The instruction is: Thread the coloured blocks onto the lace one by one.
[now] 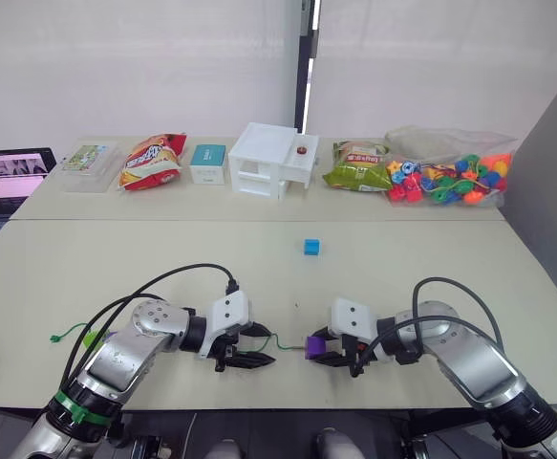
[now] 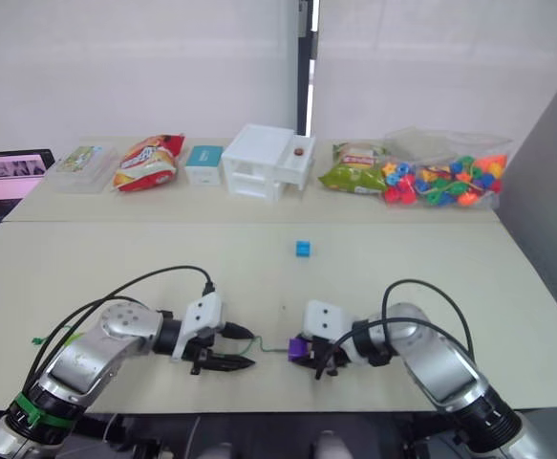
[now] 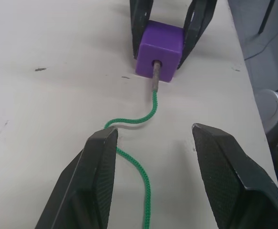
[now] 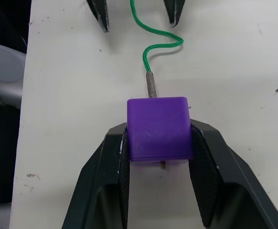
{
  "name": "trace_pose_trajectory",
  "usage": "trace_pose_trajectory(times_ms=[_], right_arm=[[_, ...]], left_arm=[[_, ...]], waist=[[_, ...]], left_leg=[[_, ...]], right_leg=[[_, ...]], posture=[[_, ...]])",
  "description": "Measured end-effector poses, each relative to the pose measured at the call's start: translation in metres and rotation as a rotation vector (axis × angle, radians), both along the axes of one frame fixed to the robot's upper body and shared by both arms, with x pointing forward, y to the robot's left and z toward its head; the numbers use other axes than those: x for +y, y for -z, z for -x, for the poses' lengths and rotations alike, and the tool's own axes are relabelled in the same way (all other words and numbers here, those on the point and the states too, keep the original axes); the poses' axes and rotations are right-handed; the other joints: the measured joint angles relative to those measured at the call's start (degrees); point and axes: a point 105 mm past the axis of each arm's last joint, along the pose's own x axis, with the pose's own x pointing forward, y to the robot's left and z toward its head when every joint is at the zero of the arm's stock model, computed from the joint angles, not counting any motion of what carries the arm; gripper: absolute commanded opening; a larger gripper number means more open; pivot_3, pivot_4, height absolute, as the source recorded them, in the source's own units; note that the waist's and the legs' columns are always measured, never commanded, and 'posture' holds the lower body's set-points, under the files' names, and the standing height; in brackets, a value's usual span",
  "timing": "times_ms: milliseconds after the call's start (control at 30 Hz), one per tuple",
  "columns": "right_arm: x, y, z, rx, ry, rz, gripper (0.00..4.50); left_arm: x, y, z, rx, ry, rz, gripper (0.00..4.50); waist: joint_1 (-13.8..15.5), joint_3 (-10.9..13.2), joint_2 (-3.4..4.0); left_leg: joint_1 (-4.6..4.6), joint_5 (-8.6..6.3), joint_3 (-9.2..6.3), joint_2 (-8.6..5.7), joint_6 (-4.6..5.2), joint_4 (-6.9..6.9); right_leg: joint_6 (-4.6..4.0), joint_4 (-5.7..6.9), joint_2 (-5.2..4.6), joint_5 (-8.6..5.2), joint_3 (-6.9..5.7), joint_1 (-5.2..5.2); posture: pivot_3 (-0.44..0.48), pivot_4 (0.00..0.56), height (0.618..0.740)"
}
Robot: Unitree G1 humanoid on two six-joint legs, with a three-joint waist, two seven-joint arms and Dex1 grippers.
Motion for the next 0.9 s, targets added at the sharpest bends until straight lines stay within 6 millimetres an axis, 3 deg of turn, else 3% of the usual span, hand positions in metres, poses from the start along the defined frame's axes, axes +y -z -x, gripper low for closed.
trace_pose_trajectory(times_ms=[267,300,700,900], right_arm=[[0.000,0.000,0.001,0.001,0.014,0.000,1.18],[0.000,0.000,0.001,0.001,0.017,0.000,1.18],[-0.001,0.000,0.002,0.000,0.031,-0.003,1.18],[-0.001,0.000,0.002,0.000,0.031,-0.002,1.18]], left_arm=[[-0.006,0.011,-0.004,0.003,-0.007,0.001,0.15],[-0.006,0.011,-0.005,0.003,-0.008,0.002,0.07],[-0.013,0.010,-0.001,0.021,0.020,0.011,0.07],[-0.002,-0.008,0.004,0.072,0.038,0.033,1.87]], waist=[[0.03,0.00,0.00],[0.04,0.00,0.00],[0.11,0.00,-0.01],[0.09,0.00,-0.01]], left_leg=[[-0.01,0.00,-0.01,0.00,0.00,0.01],[-0.02,0.00,-0.01,0.00,0.00,0.01],[-0.03,0.00,-0.01,-0.01,0.00,0.01],[-0.02,0.00,-0.01,0.00,0.01,0.00]], right_leg=[[0.00,0.01,0.00,0.00,0.00,0.00],[0.00,0.01,0.00,0.00,0.00,0.00],[0.00,0.02,0.00,0.00,0.00,-0.02],[0.00,0.00,0.00,0.00,0.00,-0.01]], posture=[[0.000,0.150,0.740],[0.000,0.150,0.740],[0.000,0.150,0.740],[0.000,0.150,0.740]])
